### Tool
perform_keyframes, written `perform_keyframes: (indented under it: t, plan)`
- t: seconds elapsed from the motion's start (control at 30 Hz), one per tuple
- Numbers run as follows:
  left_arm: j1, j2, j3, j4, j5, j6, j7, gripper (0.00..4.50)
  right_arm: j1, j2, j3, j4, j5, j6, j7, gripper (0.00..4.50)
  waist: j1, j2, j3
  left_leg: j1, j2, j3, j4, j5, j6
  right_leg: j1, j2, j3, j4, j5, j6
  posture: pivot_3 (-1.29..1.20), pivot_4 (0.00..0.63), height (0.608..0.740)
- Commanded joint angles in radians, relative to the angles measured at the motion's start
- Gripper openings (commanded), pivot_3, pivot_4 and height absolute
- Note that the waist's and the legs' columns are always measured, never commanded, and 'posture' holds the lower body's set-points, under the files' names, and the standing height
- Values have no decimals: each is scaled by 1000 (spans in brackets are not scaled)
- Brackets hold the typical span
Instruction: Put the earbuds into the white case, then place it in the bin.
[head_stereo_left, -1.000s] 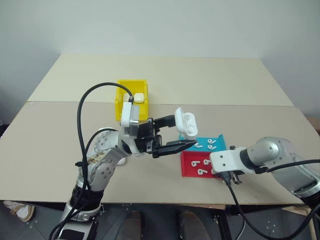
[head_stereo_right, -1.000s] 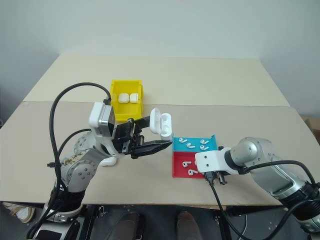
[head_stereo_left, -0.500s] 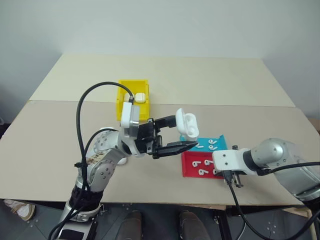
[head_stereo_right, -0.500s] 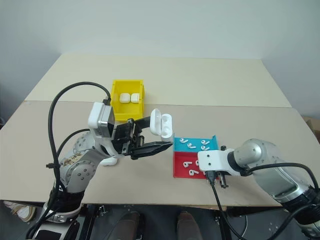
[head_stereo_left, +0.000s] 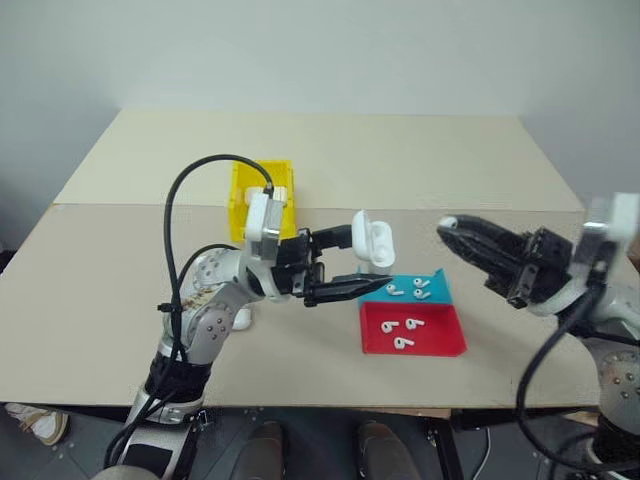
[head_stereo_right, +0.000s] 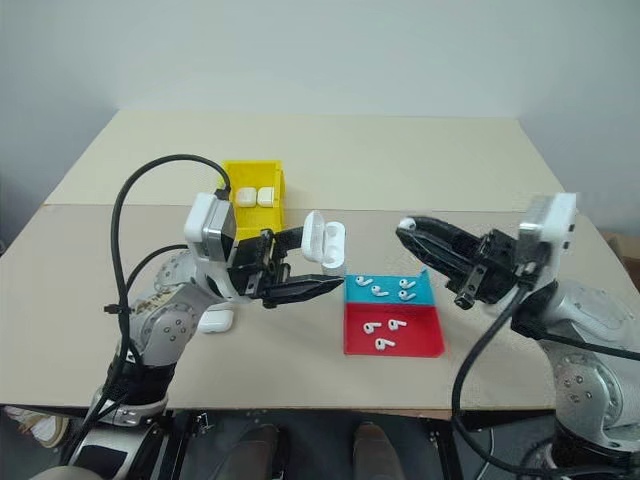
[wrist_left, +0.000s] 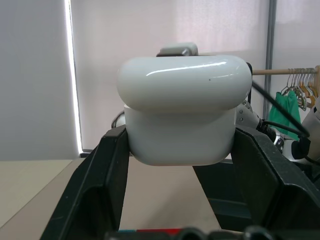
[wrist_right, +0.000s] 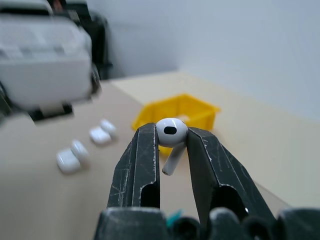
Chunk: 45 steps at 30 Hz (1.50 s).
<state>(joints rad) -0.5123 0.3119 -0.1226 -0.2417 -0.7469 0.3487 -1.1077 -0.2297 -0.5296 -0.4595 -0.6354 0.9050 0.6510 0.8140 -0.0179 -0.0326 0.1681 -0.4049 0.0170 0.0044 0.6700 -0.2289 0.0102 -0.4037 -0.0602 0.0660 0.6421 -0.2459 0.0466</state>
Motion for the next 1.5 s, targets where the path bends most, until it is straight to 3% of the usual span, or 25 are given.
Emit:
perform_keyframes:
  t: [0.03, 0.43, 1.4, 1.5]
  plan:
    - [-23, -9, -2, -2, 6, -17, -24, 2763, -44, -4, 43, -83, 108, 3, -90, 612, 1, 0, 0, 0, 0, 0, 0, 0, 0, 0, 0, 0, 0, 0, 0, 0, 150, 740]
    - [-40, -10, 2, 17, 25, -17, -52, 2763, -113, 0, 218, -104, 110, -45, -181, 612, 4, 0, 0, -1, 0, 0, 0, 0, 0, 0, 0, 0, -1, 0, 0, 0, 150, 740]
    - [-33, -29, 9, -7, 41, -30, -35, 2763, -77, -149, 285, -58, -29, -85, -129, 612, 3, 0, 0, -1, 0, 0, 0, 0, 0, 0, 0, 0, -1, 0, 0, 0, 150, 740]
    - [-34, -30, 12, -4, 42, -32, -37, 2763, -77, -153, 291, -57, -30, -85, -121, 1632, 4, 0, 0, -1, 0, 0, 0, 0, 0, 0, 0, 0, -1, 0, 0, 0, 150, 740]
